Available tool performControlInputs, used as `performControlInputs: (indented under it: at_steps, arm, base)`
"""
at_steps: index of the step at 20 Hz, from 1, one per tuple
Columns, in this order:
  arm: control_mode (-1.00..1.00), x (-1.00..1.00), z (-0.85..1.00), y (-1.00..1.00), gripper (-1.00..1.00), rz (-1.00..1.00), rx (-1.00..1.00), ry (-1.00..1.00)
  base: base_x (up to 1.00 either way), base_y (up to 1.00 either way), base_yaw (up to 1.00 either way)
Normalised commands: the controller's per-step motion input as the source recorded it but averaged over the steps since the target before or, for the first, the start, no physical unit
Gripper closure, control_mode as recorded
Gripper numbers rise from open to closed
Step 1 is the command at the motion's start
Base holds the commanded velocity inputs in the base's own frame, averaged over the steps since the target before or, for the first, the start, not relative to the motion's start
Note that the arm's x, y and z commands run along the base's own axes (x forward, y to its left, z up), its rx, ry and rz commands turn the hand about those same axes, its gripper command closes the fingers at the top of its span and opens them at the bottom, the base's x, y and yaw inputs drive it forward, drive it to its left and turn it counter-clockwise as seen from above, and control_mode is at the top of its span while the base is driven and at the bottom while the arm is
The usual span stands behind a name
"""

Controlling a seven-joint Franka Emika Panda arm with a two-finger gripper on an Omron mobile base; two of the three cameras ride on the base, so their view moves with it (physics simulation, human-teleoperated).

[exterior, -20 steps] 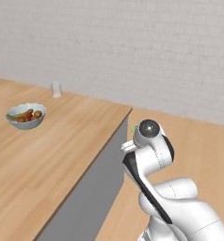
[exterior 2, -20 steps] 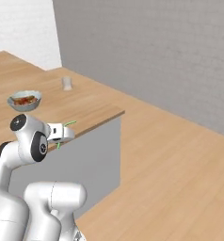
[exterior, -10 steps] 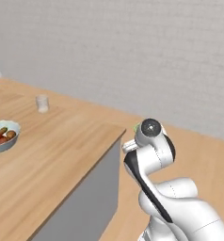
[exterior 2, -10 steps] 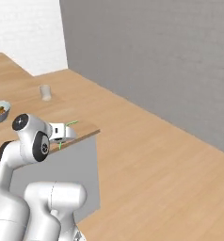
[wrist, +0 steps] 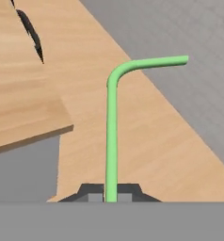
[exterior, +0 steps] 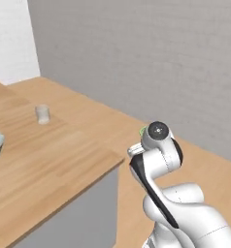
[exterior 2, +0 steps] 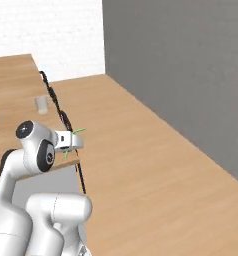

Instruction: Take a straw from the drawer in front and place it inside the glass cup on the dining counter.

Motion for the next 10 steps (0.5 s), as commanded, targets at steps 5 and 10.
performControlInputs:
  at_steps: [5,10]
  arm:
    - [1.00,0.00,0.00,0.00,1.00,0.00,0.00,0.00]
    - [1.00,0.00,0.00,0.00,1.00,0.00,0.00,0.00]
  base:
    - [0.98,-0.82,0.47]
    - [0.94,-0.82,0.47]
